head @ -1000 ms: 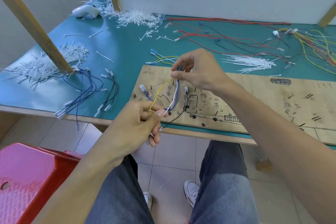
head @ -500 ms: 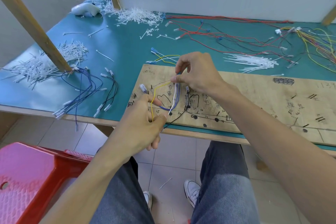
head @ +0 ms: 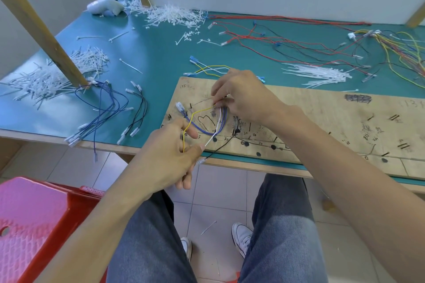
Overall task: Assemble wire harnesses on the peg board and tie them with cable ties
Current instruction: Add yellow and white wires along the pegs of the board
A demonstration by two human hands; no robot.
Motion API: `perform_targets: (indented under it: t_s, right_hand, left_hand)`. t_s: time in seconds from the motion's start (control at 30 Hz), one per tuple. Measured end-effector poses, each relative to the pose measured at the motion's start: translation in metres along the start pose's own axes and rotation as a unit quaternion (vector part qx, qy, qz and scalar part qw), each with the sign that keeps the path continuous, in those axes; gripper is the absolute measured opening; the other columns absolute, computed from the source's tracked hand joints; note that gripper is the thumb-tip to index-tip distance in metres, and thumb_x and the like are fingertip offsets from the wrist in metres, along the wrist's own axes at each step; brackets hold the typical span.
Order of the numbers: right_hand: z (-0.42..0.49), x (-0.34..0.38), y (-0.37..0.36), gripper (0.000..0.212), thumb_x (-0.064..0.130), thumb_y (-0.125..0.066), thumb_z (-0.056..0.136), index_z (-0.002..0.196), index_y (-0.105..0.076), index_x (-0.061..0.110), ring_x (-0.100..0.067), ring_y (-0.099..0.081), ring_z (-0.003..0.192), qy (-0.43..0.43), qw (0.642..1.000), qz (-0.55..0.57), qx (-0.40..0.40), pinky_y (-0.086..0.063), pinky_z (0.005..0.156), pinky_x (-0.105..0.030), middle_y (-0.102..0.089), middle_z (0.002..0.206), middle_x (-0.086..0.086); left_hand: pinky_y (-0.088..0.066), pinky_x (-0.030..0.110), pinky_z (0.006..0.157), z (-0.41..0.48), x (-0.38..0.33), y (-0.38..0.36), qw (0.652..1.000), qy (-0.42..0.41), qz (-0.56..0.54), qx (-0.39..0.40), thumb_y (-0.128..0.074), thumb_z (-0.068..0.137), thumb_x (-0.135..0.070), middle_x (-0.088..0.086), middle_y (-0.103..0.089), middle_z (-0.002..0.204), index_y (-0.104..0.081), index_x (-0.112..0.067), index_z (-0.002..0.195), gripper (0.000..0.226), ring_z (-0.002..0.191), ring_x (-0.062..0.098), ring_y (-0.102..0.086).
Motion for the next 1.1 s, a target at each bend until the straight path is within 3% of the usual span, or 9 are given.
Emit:
perform_targets:
  t_s: [0.13, 0.3, 0.43, 0.53, 0.67, 0.83, 1.0, 1.1]
  right_hand:
    - [-0.005, 0.003, 0.003, 0.014, 0.019, -0.076, 0.094, 0.103, -0.084, 0.025, -0.016, -0.059, 0.108, 0.006, 0.999, -0.042, 0.001, -0.043, 0.095, -0.044, -0.066, 0.112, 0.008]
    - [-0.014, 0.015, 0.011, 0.022, 0.032, -0.07, 0.099, 0.12, -0.077, 0.033, -0.014, -0.051, 0.124, -0.008, 0.998, -0.058, 0.033, -0.033, 0.098, -0.043, -0.066, 0.12, 0.014]
    - [-0.037, 0.04, 0.015, 0.037, 0.025, -0.067, 0.098, 0.133, -0.069, 0.038, -0.02, -0.048, 0.121, 0.01, 0.999, 0.036, -0.004, -0.038, 0.098, -0.049, -0.065, 0.131, 0.016]
    - [-0.05, 0.061, 0.012, 0.032, 0.025, -0.066, 0.098, 0.127, -0.07, 0.037, -0.017, -0.049, 0.115, 0.036, 0.995, 0.087, 0.033, -0.044, 0.099, -0.053, -0.065, 0.128, 0.015]
    - [-0.063, 0.07, 0.004, 0.012, 0.032, -0.07, 0.098, 0.106, -0.075, 0.024, -0.017, -0.057, 0.11, 0.028, 0.997, 0.064, 0.023, -0.046, 0.097, -0.047, -0.068, 0.112, 0.008]
    - [-0.079, 0.071, -0.007, 0.02, 0.04, -0.063, 0.103, 0.102, -0.073, 0.023, -0.016, -0.058, 0.111, -0.001, 1.0, 0.018, -0.012, -0.039, 0.103, -0.043, -0.073, 0.104, 0.01]
    - [-0.097, 0.068, -0.014, 0.012, 0.024, -0.072, 0.099, 0.095, -0.076, 0.013, -0.022, -0.059, 0.126, -0.018, 0.995, 0.044, -0.092, -0.045, 0.104, -0.047, -0.074, 0.126, 0.003]
    - [-0.104, 0.067, -0.019, 0.011, 0.014, -0.071, 0.098, 0.097, -0.078, 0.006, -0.032, -0.067, 0.116, -0.008, 0.99, 0.053, -0.129, -0.052, 0.096, -0.048, -0.072, 0.128, -0.006]
  left_hand:
    - [-0.051, 0.033, 0.04, 0.001, -0.003, 0.004, 0.999, -0.011, 0.027, -0.013, -0.062, 0.102, -0.016, 0.008, -0.065, 0.053, -0.052, -0.026, 0.101, 0.014, 0.043, 0.032, -0.067]
    - [-0.062, 0.041, 0.052, 0.0, -0.004, 0.009, 0.997, -0.04, 0.07, -0.022, -0.062, 0.101, -0.019, 0.008, -0.069, 0.054, -0.058, -0.029, 0.097, 0.011, 0.045, 0.027, -0.069]
    - [-0.061, 0.039, 0.054, -0.002, -0.004, 0.01, 0.992, -0.063, 0.099, -0.034, -0.06, 0.101, -0.019, 0.006, -0.068, 0.052, -0.059, -0.03, 0.095, 0.013, 0.044, 0.023, -0.069]
    - [-0.058, 0.035, 0.052, -0.004, -0.004, 0.009, 0.987, -0.09, 0.127, -0.042, -0.058, 0.102, -0.021, 0.002, -0.067, 0.05, -0.061, -0.033, 0.094, 0.015, 0.044, 0.014, -0.067]
    - [-0.056, 0.033, 0.065, -0.007, -0.005, 0.01, 0.976, -0.107, 0.183, -0.056, -0.064, 0.102, -0.03, -0.009, -0.067, 0.05, -0.066, -0.035, 0.087, 0.015, 0.048, 0.001, -0.066]
    - [-0.056, 0.045, 0.069, -0.011, -0.006, 0.015, 0.955, -0.093, 0.262, -0.103, -0.069, 0.095, -0.042, -0.006, -0.065, 0.061, -0.067, -0.038, 0.083, 0.012, 0.066, 0.017, -0.068]
    - [-0.055, 0.043, 0.072, -0.012, -0.008, 0.02, 0.928, -0.084, 0.336, -0.136, -0.062, 0.094, -0.041, -0.008, -0.07, 0.077, -0.065, -0.039, 0.088, 0.007, 0.082, 0.025, -0.065]
    - [-0.053, 0.04, 0.07, -0.012, -0.009, 0.022, 0.908, -0.105, 0.371, -0.165, -0.063, 0.097, -0.041, -0.008, -0.071, 0.084, -0.067, -0.036, 0.091, 0.008, 0.088, 0.029, -0.065]
Point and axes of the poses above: each hand's wrist, its own z-axis towards the middle knuckle, its own y-axis out of the back of the hand, x = y × z, the point moved 3 cm from there along z, towards the middle knuckle
